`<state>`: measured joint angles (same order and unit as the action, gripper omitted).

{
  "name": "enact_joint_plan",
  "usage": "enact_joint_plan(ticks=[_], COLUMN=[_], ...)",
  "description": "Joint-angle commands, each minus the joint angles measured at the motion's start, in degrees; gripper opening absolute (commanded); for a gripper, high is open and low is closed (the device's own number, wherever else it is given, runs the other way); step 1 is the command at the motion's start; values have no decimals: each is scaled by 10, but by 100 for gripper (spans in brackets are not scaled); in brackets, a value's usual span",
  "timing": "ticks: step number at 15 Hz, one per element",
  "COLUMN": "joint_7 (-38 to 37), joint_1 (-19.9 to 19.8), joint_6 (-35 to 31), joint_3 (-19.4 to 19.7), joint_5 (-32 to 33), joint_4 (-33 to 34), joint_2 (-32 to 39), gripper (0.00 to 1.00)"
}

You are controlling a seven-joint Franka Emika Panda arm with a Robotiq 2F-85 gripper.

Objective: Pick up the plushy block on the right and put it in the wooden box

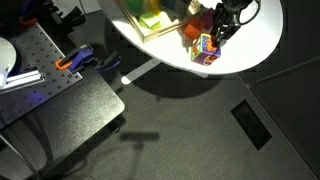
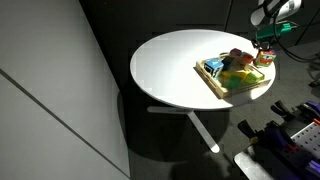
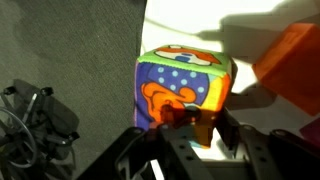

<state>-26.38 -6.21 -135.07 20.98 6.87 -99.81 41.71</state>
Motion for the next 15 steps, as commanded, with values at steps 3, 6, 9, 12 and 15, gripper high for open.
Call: enact_joint_plan(ticks=[3, 6, 9, 12, 15], joint_7=[2, 20, 38, 54, 67], joint_1=[5, 2, -1, -5, -10], joint_6=[23, 42, 68, 93, 108], joint_3=[2, -6, -13, -20, -28], joint_5=[14, 9, 8, 6, 0], joint_4=[15, 14, 14, 14, 14], joint_2=[-4, -18, -33, -58, -89], gripper=[5, 0, 2, 2, 2])
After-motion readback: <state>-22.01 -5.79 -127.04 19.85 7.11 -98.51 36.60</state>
